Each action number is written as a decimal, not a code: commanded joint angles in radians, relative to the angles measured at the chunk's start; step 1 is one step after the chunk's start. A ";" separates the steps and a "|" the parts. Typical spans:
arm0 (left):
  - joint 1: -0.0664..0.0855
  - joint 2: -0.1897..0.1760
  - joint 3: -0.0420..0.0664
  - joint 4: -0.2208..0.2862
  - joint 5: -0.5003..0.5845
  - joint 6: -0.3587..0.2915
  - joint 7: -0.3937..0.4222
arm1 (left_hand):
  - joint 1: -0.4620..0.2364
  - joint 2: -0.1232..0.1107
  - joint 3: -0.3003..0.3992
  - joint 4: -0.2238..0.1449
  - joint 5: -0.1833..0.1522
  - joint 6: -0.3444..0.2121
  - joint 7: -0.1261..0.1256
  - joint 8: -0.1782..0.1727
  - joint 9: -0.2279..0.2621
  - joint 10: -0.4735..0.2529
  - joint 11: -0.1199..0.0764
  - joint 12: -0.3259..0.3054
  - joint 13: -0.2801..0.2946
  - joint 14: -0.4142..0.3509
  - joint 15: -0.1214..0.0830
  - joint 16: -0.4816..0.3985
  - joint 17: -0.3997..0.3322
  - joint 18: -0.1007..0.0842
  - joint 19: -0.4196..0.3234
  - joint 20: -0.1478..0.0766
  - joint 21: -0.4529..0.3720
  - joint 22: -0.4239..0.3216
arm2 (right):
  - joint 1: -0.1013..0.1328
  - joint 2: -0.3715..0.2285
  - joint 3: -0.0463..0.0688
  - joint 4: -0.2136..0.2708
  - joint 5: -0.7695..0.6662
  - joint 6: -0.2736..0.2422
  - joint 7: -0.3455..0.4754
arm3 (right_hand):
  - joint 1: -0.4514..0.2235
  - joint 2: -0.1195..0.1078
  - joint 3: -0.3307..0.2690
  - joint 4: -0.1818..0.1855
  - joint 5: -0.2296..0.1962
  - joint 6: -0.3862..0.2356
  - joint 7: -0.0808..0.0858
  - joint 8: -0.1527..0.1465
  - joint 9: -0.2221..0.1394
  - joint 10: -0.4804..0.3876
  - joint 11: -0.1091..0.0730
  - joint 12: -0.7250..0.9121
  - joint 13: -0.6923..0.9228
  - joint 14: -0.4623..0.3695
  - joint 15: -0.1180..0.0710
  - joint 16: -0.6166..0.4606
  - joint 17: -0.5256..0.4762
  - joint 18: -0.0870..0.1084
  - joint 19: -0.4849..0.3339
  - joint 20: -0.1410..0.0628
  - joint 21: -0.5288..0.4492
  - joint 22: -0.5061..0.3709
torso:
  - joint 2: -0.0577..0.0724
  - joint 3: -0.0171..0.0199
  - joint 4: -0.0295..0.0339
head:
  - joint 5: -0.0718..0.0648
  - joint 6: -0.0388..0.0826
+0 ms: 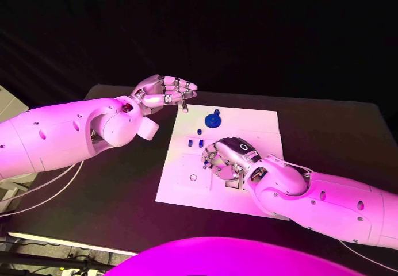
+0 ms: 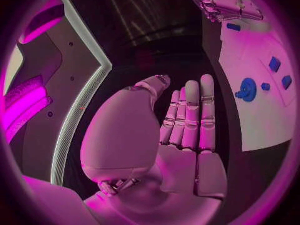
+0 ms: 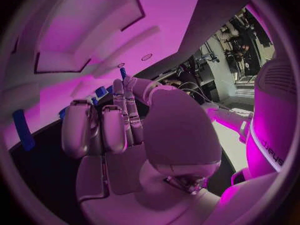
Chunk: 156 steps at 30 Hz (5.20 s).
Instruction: Assemble the parts on the task board
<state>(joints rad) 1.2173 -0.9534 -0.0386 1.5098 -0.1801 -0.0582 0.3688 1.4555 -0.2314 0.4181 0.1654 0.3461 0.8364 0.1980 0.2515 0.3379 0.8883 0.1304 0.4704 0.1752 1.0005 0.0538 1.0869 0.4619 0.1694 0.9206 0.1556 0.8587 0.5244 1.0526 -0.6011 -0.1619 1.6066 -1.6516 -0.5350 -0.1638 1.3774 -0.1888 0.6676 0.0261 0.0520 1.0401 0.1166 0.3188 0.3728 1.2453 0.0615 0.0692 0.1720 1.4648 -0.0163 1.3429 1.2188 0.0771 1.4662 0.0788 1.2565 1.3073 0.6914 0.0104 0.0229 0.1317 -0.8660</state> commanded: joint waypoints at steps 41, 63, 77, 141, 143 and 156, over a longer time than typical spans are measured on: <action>0.000 -0.002 0.001 0.004 0.006 0.009 0.008 | 0.006 0.003 -0.001 -0.005 -0.003 0.001 0.000 -0.001 0.001 0.003 0.006 -0.007 -0.002 -0.001 0.007 -0.005 -0.002 0.014 0.007 -0.003 -0.008 -0.002 | -0.002 0.018 -0.002 -0.009 -0.043 0.114 -0.038 | -0.049 -0.029 -0.020 -0.002 0.005 -0.006 0.007 -0.017 0.003 -0.004 0.002 -0.006 -0.011 0.043 0.000 0.002 -0.009 -0.014 0.031 0.000 -0.020 0.095 | -0.001 0.0003 -0.0012 | 0.000 -0.003; 0.000 -0.004 0.000 0.003 0.006 0.015 0.003 | 0.008 0.004 -0.001 -0.006 -0.003 0.001 0.001 0.000 0.001 0.004 0.006 -0.007 -0.003 -0.001 0.007 -0.006 -0.002 0.015 0.008 -0.004 -0.009 -0.003 | -0.001 -0.003 -0.002 0.009 -0.042 0.010 -0.042 | -0.022 -0.041 -0.199 0.022 0.007 -0.115 0.013 -0.137 -0.031 -0.263 0.051 0.015 -0.090 -0.041 0.038 -0.109 -0.198 0.044 -0.064 0.035 -0.382 -0.089 | -0.001 0.0011 -0.0011 | -0.004 0.000; 0.000 -0.002 0.000 -0.004 0.006 0.026 0.001 | 0.008 0.005 -0.001 -0.007 -0.003 0.002 0.001 0.000 0.001 0.005 0.006 -0.007 -0.004 0.000 0.007 -0.006 -0.002 0.015 0.008 -0.004 -0.009 -0.003 | 0.051 -0.166 0.020 0.138 0.042 0.034 -0.042 | 0.029 -0.021 -0.257 0.073 0.009 -0.083 0.016 -0.156 -0.037 -0.236 0.036 0.112 -0.094 0.015 0.026 -0.019 -0.099 0.016 0.001 0.026 -0.216 -0.007 | -0.002 -0.0004 -0.0056 | -0.017 0.020; -0.002 -0.003 -0.001 -0.003 0.007 0.027 0.000 | 0.006 0.010 -0.005 -0.005 -0.006 0.010 -0.001 0.005 0.003 0.010 0.005 -0.007 -0.007 0.001 0.006 -0.007 -0.002 0.015 0.009 -0.004 -0.012 -0.005 | 0.117 -0.175 0.019 0.019 -0.034 0.215 -0.091 | 0.103 0.022 -0.061 0.066 0.008 0.051 0.001 -0.120 0.018 -0.017 -0.014 0.153 -0.064 0.028 -0.014 0.011 -0.076 -0.003 0.031 -0.012 -0.103 0.072 | -0.005 0.0007 -0.0097 | -0.021 0.018; -0.002 -0.003 -0.001 -0.004 0.007 0.027 0.000 | 0.006 0.010 -0.005 -0.005 -0.006 0.010 -0.001 0.005 0.003 0.010 0.005 -0.007 -0.007 0.001 0.006 -0.007 -0.002 0.015 0.009 -0.004 -0.012 -0.005 | 0.118 -0.179 0.019 0.027 -0.036 0.198 -0.090 | 0.096 0.020 -0.053 0.055 0.008 0.056 0.000 -0.113 0.024 -0.007 -0.016 0.155 -0.058 0.028 -0.016 0.011 -0.075 -0.005 0.033 -0.014 -0.093 0.078 | -0.005 0.0008 -0.0095 | -0.021 0.018; -0.002 0.003 -0.001 -0.009 0.008 0.029 0.001 | 0.006 0.010 -0.005 -0.005 -0.006 0.010 -0.001 0.005 0.003 0.010 0.005 -0.007 -0.007 0.001 0.006 -0.007 -0.002 0.015 0.009 -0.004 -0.012 -0.005 | 0.153 -0.214 0.037 0.133 -0.026 0.127 -0.087 | 0.082 0.016 -0.038 0.036 0.008 0.060 -0.001 -0.104 0.033 0.003 -0.019 0.155 -0.047 0.029 -0.019 0.014 -0.071 -0.009 0.038 -0.017 -0.069 0.091 | -0.005 0.0000 -0.0087 | -0.018 0.021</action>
<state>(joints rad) 1.2150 -0.9529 -0.0403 1.4996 -0.1789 -0.0449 0.3627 1.4593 -0.2276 0.4153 0.1626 0.3461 0.8364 0.1979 0.2520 0.3398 0.8939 0.1360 0.4675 0.1699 1.0005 0.0538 1.0830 0.4607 0.1694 0.9239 0.1519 0.8508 0.5205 1.2034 -0.8125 -0.1256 1.7247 -1.6734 -0.3690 -0.2586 1.4634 -0.1761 0.5808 0.1178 0.0578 1.0934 0.1177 0.2088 0.4041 1.1810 0.1004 0.2116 0.0698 1.4648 -0.0308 1.3527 1.1469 0.0841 1.4662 0.0678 1.1822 1.3077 0.6857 0.0108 0.0139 0.1131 -0.8458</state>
